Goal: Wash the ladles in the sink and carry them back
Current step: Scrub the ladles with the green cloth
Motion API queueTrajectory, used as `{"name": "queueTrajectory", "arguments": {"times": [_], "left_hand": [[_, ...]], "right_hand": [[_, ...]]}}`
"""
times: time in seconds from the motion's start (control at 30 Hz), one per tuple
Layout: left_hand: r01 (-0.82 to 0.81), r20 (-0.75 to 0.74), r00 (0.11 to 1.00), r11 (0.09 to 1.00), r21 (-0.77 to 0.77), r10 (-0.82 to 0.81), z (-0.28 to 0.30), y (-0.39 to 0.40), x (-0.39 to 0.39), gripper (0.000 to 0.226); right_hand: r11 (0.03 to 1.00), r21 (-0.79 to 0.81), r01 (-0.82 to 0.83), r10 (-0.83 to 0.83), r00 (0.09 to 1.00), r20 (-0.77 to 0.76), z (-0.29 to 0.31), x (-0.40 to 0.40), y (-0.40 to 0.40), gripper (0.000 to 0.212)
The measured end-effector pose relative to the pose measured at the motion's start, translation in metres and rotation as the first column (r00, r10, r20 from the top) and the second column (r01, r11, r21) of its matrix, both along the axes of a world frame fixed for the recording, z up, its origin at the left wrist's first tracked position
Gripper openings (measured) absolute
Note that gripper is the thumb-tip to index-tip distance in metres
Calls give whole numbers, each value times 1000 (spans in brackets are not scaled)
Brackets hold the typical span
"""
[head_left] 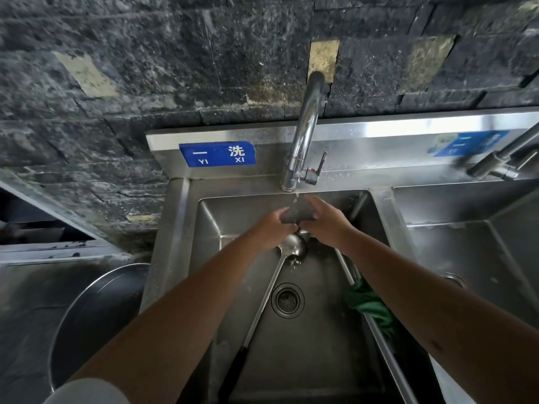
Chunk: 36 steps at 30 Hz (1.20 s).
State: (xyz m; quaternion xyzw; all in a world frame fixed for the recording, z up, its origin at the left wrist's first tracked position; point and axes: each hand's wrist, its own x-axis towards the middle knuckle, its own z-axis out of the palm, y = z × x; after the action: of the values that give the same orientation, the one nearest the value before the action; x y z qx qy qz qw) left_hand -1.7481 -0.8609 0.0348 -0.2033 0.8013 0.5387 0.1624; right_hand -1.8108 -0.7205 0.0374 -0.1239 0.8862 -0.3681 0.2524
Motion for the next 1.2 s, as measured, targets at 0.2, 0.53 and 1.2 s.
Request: {"name": "queueTrajectory", "arguments": {"times": [0.2,0.53,1.2], "left_hand": [[21,66,998,993,-118,-13,-31,14,43,58],[37,266,964,993,-110,-7,-108,36,87,62],[-19,343,929,942,-335,141,-276,33,34,57]], "right_hand": [[985,164,-47,45,999,17,-24,29,40,70],[906,398,-141,142,990,28,-61,75,116,51],[787,617,12,-5,1000,-12,-161,86,157,57]]}}
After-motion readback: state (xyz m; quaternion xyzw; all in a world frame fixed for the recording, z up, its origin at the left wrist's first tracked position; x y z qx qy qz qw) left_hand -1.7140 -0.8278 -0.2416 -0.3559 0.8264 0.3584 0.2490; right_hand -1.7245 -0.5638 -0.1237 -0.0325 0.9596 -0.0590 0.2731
